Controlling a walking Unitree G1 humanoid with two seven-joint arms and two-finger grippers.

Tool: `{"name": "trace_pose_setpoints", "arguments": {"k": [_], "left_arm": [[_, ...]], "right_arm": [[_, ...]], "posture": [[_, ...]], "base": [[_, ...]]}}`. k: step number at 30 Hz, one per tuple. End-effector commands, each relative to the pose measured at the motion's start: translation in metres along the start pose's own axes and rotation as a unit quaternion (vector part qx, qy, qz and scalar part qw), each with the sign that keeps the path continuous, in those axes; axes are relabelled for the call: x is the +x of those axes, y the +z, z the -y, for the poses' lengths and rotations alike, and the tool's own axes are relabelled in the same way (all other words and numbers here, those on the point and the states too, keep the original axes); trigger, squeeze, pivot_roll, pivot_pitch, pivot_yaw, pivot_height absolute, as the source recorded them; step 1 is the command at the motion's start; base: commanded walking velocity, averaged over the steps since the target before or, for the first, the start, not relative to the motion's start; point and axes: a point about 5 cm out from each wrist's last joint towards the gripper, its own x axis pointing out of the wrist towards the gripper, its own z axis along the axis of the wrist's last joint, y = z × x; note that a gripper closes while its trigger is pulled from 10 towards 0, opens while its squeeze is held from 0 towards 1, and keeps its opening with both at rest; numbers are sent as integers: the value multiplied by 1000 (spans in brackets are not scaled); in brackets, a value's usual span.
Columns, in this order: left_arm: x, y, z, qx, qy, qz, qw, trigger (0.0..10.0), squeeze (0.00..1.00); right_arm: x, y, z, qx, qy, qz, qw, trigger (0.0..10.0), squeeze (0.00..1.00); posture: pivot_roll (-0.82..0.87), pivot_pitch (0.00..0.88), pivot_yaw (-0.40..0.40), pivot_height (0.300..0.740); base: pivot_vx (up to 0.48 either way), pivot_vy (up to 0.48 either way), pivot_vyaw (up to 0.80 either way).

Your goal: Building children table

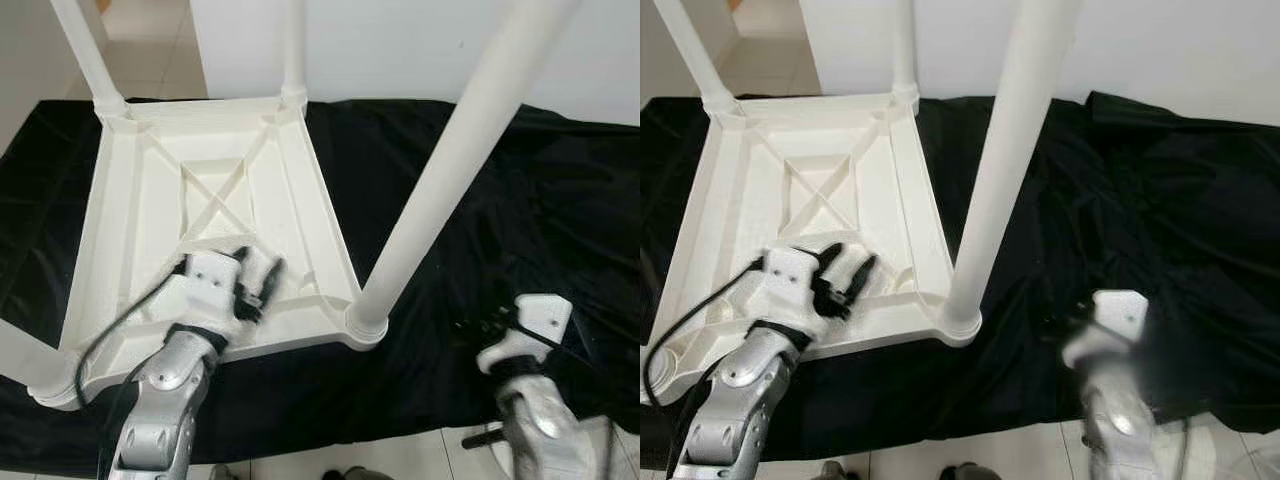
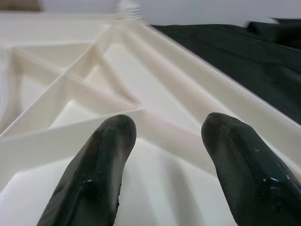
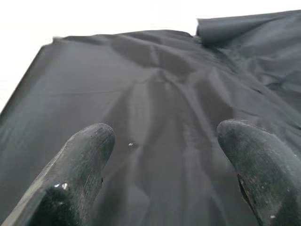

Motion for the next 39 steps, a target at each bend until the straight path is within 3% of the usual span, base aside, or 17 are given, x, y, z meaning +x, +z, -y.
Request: {"name": "trace_pose_setpoints", "arguments": {"k": [1,8,16,39], "left_arm": [[0,-5,-1,-8,17,-9,1000,10000,0],[1,-7,1,-12,31,-3,999,10000,0],[2,-5,-8,-8,66,-2,998,10000,0],[-1,-10,-11,-2,64,-22,998,10000,0]], "right_arm": [[-1,-6,4,-14,-41,-11,999,10000,0],[-1,-1,1,-42,-76,3,996,10000,0],[3,-1,-6,-57,-93,7,994,10000,0],[-1,-8,-12,-66,-98,-8,993,10000,0]], "posture": [[-22,141,-60,740],[-30,137,-61,740],[-27,139,-64,740],[-22,148,-66,740]], "base": [[0,0,0],[0,0,0],[0,0,0],[0,0,0]]}}
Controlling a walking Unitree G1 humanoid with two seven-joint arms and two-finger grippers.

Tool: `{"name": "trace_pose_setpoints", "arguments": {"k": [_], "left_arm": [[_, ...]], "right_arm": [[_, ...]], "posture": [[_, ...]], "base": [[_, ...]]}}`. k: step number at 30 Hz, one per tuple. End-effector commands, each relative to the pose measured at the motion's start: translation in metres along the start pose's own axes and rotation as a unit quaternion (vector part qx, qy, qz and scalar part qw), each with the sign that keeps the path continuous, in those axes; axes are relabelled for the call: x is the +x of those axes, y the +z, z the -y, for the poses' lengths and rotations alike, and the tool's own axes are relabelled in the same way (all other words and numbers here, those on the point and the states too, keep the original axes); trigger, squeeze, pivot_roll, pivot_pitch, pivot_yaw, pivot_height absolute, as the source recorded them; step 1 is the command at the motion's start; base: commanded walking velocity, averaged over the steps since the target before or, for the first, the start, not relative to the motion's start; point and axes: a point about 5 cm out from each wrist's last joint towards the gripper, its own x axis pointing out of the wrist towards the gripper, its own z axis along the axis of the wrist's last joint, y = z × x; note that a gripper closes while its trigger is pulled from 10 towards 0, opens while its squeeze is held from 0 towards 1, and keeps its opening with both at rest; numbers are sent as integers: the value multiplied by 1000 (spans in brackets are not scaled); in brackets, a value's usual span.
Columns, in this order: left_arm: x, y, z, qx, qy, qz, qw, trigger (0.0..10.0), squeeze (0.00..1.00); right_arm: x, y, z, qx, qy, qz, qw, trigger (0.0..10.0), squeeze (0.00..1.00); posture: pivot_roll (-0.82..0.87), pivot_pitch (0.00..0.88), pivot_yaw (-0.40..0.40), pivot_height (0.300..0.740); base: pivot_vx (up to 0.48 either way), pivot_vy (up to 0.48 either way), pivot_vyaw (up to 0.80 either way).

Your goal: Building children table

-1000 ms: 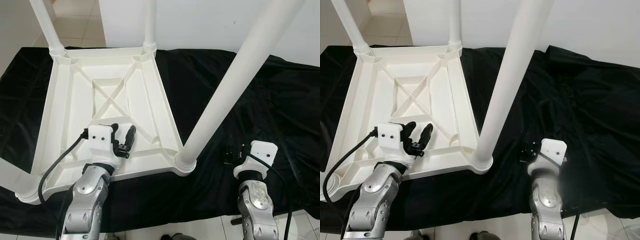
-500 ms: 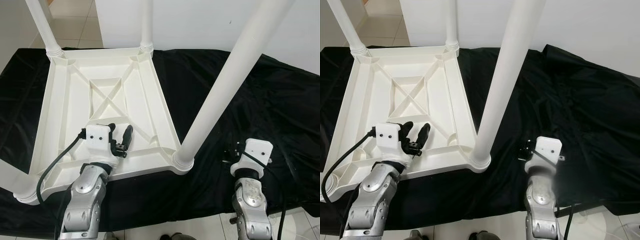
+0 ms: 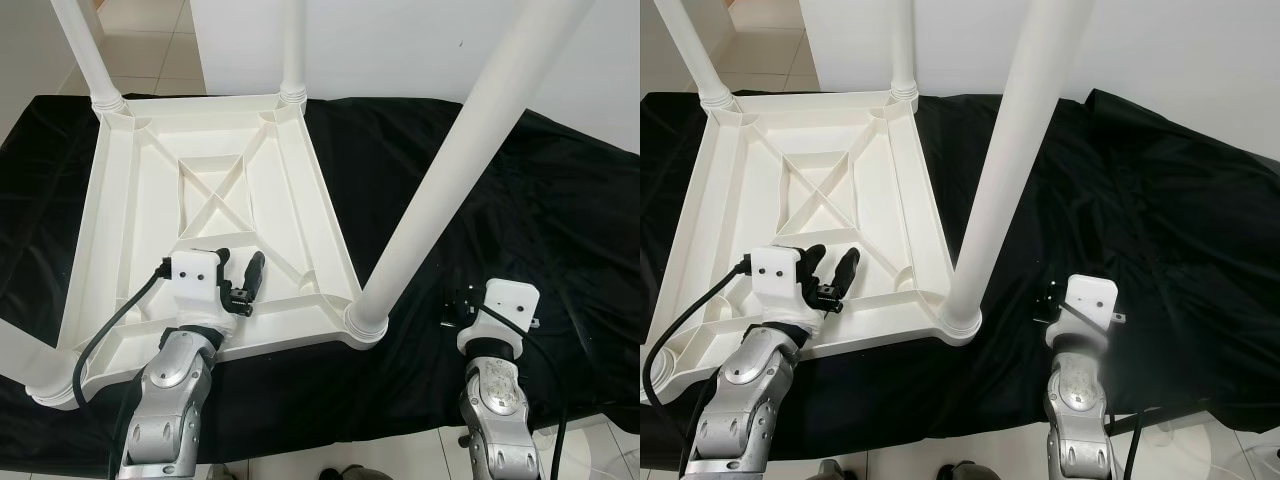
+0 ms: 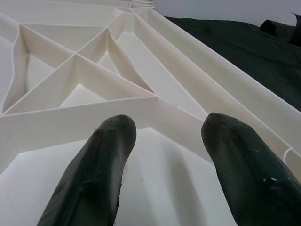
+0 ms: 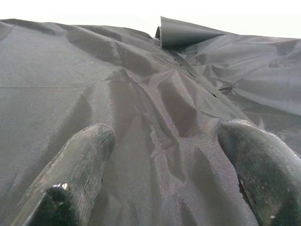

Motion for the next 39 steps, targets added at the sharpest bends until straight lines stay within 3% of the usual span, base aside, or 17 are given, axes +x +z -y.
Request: {"name": "trace_pose_setpoints", "arguments": {"k": [1,25,39], "left_arm": [[-2,-5,-5,1,44,-14,999,10000,0],[0,-4,-10,8,48,-17,999,10000,0],[1,0,-14,12,53,-13,998,10000,0]], "right_arm": [[-3,-6,1,-7,-4,-11,1000,10000,0],[-2,-7,-3,-9,1,-13,1000,10000,0],[-1,-7,-5,-9,3,-12,1000,10000,0]], "posture": [[-22,148,-66,740],[-16,150,-72,740],[-10,151,-72,740]], "base": [[0,0,0],[0,0,0],[-269,0,0]]}}
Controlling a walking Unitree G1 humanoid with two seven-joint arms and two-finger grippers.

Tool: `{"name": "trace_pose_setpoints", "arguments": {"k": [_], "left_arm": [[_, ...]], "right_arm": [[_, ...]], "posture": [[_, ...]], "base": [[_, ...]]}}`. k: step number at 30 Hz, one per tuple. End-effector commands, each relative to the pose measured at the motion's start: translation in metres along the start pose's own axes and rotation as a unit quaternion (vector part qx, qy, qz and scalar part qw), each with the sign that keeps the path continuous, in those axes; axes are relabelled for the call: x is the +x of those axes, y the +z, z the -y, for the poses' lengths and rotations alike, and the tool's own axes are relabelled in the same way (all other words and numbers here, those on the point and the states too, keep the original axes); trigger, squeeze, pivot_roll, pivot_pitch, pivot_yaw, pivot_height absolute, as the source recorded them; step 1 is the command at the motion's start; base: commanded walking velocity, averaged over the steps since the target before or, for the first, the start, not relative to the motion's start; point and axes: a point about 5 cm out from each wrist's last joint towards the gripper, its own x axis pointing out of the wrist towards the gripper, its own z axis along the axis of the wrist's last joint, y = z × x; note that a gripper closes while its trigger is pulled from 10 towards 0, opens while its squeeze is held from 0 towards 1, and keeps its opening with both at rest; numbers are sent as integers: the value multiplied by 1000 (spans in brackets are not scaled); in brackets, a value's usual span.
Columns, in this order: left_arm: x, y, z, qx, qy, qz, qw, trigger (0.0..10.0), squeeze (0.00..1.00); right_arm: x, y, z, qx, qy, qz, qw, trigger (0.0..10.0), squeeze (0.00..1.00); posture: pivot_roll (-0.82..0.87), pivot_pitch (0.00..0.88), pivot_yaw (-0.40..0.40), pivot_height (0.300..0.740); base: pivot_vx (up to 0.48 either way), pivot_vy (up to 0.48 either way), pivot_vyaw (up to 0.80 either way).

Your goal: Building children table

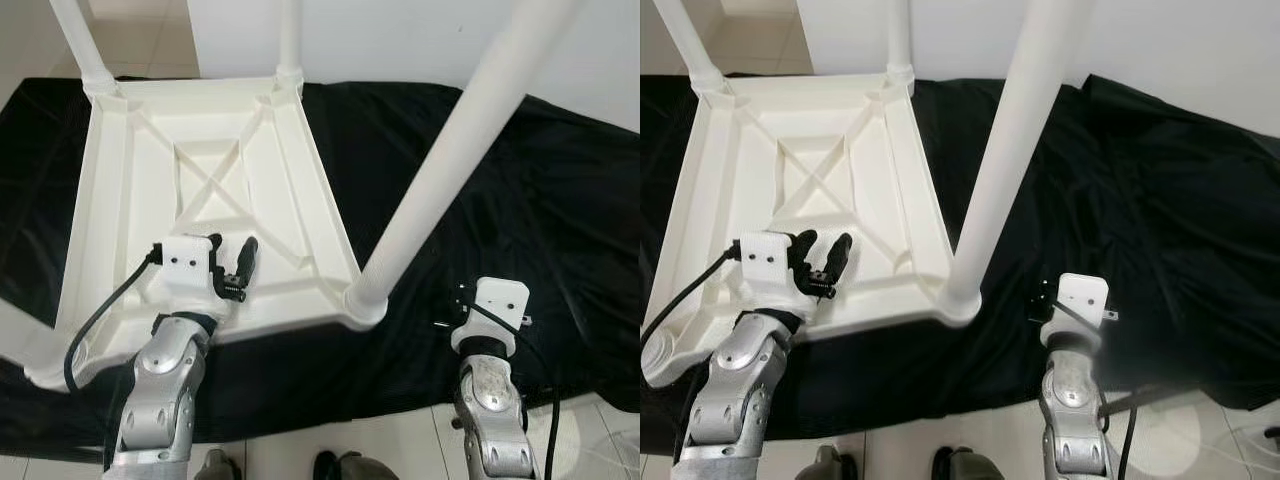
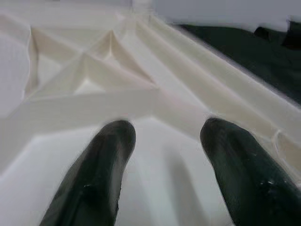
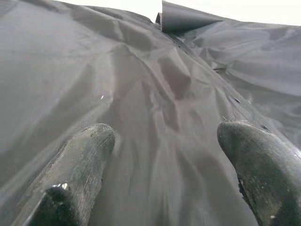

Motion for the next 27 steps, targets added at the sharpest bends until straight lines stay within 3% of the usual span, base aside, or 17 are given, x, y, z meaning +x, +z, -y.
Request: {"name": "trace_pose_setpoints", "arguments": {"k": [1,7,27], "left_arm": [[-4,-10,-5,-1,44,-25,999,10000,0],[-4,-9,-6,1,44,-24,999,10000,0],[-10,-3,-10,19,28,0,999,10000,0]], "right_arm": [[-2,-4,2,-1,-9,-6,1000,10000,0],[-2,-4,2,0,-8,-7,1000,10000,0],[1,-4,-1,-5,15,0,1000,10000,0]], "posture": [[-9,151,-72,740],[-8,152,-72,740],[3,163,-82,740]], "base": [[-240,0,0],[-202,0,0],[0,0,0]]}}
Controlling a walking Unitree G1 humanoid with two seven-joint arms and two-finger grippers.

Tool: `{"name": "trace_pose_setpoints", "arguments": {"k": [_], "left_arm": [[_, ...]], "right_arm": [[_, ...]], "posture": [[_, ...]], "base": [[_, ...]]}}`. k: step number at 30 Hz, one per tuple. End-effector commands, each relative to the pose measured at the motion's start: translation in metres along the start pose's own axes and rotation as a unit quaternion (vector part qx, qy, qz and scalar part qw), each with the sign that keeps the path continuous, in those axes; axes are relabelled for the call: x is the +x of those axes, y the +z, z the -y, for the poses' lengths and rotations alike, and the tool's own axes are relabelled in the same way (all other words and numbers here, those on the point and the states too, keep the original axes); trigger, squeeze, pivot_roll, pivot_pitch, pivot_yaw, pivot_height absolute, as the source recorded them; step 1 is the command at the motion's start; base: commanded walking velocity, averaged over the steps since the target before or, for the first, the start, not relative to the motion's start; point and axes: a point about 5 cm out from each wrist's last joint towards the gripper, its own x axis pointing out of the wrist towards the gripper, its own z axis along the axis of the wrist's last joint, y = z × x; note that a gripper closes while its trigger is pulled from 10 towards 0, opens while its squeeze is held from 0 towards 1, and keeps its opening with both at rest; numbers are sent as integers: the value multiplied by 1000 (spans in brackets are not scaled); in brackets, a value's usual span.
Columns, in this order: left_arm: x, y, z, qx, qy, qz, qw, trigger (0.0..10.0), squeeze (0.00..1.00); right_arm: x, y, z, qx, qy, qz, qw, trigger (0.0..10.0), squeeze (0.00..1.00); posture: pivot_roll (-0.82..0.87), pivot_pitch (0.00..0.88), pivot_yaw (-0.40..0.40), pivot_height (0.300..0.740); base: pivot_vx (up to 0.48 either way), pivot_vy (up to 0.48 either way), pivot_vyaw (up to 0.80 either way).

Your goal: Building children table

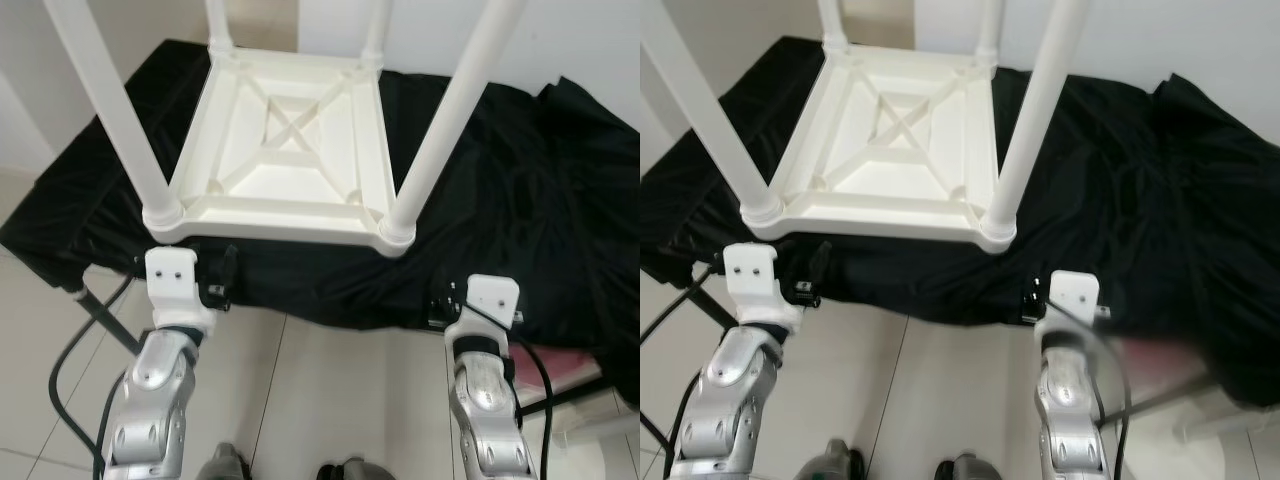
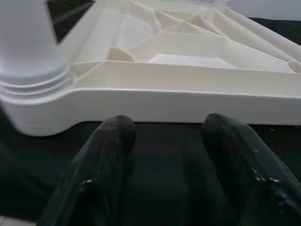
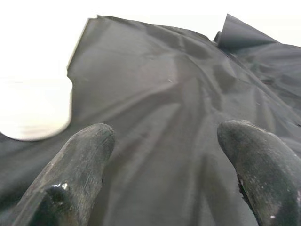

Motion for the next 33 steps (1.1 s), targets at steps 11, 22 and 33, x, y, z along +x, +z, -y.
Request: {"name": "trace_pose_setpoints", "arguments": {"k": [11,22,33], "left_arm": [[1,1,-1,-7,-43,-2,999,10000,0],[4,13,-10,9,-39,26,999,10000,0],[-12,18,-13,-11,-53,31,998,10000,0]], "right_arm": [[10,2,-1,-11,34,13,999,10000,0],[18,12,-3,15,75,42,996,10000,443],[-5,21,-12,51,177,63,981,10000,0]], "posture": [[-3,177,-108,740],[5,177,-112,740],[27,170,-89,740]], "base": [[0,0,0],[0,0,0],[0,0,0]]}}
